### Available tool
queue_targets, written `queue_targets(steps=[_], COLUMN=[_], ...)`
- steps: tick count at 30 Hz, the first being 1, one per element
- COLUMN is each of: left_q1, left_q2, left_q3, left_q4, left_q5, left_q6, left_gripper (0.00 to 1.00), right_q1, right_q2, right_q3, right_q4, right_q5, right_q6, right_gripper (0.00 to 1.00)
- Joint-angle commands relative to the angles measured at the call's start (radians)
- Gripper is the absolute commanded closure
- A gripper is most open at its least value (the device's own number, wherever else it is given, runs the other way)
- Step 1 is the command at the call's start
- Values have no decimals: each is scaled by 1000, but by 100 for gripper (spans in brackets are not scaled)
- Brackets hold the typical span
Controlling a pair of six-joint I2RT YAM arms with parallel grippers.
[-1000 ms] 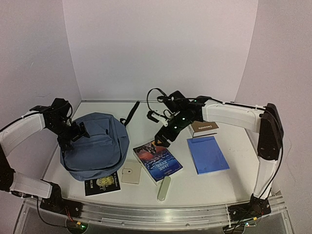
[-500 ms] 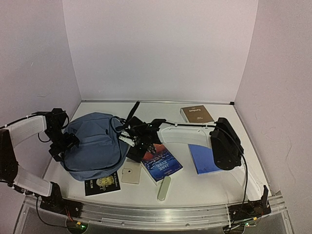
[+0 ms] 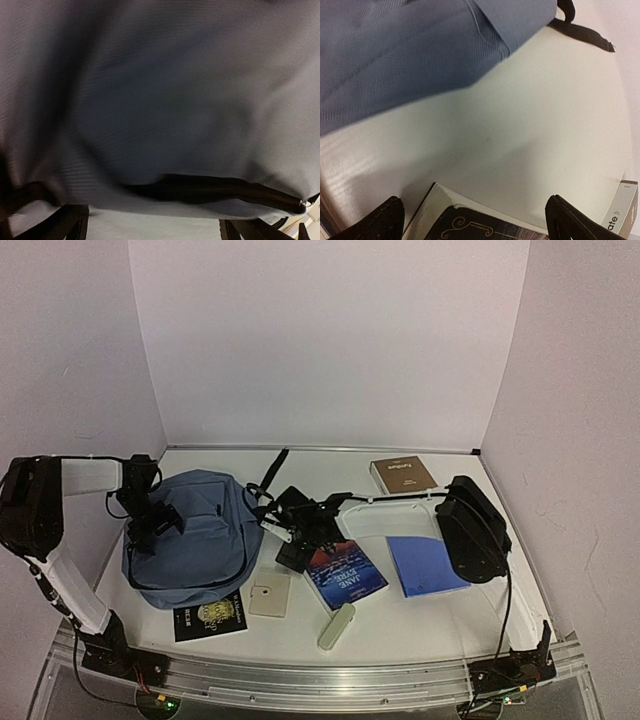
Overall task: Pack the student bag
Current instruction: Move the book to the center of the board.
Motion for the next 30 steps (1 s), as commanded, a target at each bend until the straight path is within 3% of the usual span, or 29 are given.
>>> queue_targets(steps=[1, 11, 15, 18, 22, 30], left_q1=[-103, -246, -268, -264, -222, -9], left_q2=[91, 333, 257, 166, 58, -51], left_q3=[136, 359, 366, 387, 403, 285], left_q4=[91, 167, 189, 117, 24, -67], left_q5=[30, 137, 144, 102, 75, 57], left_q6=[73, 77, 44, 48, 55, 54], left_gripper=[16, 27, 19, 11, 5, 6], right_q1=[-82, -201, -201, -201, -179, -104], right_q2=[-73, -188, -241, -273, -285, -159], right_q3=[-144, -221, -180, -142, -87, 84], right_q4=[-119, -120, -121, -120, -119, -119], right_q5=[-22, -99, -164, -261, -403, -565], right_q6=[2, 41, 87, 144, 212, 369], right_gripper=[2, 2, 2, 2, 2, 2])
